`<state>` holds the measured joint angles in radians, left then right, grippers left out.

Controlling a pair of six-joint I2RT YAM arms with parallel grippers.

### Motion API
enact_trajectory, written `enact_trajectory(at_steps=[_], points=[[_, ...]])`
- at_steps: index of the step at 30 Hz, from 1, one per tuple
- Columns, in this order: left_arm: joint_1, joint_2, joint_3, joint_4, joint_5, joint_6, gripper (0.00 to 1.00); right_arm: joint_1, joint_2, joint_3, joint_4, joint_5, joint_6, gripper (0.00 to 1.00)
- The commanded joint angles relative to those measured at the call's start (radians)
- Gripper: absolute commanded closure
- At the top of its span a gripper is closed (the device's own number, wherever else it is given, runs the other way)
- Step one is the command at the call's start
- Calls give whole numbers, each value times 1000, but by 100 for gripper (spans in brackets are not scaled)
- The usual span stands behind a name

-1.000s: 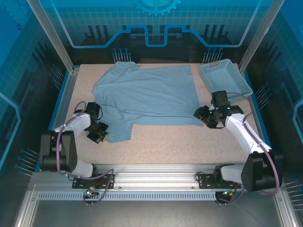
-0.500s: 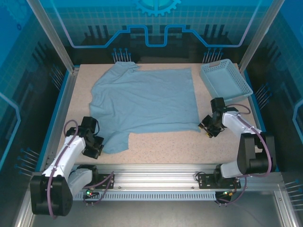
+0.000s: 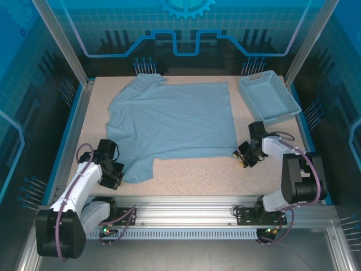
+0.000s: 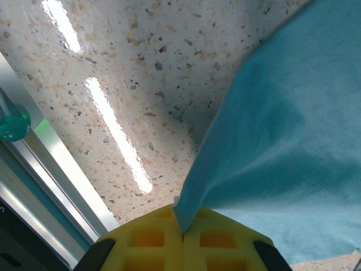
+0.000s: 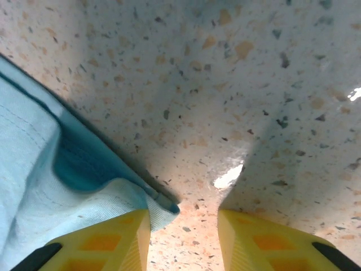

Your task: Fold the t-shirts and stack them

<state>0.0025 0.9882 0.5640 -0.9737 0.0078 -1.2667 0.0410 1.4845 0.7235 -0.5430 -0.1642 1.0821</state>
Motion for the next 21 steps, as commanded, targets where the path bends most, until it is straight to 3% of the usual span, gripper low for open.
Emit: enact_trajectory(at_steps=[1, 5, 12, 21], points=[[-10, 12, 9, -19, 11, -5, 100, 19, 27, -7, 53, -31, 45, 62], [-10, 17, 20, -22, 0, 1, 100, 21, 66, 20, 77, 3, 42, 69], [-10, 23, 44, -37, -10, 10, 100, 26, 66, 27, 103, 46, 61, 100], [-33, -14, 87, -109, 4, -72, 100, 35, -81, 22, -117, 121, 46, 100]])
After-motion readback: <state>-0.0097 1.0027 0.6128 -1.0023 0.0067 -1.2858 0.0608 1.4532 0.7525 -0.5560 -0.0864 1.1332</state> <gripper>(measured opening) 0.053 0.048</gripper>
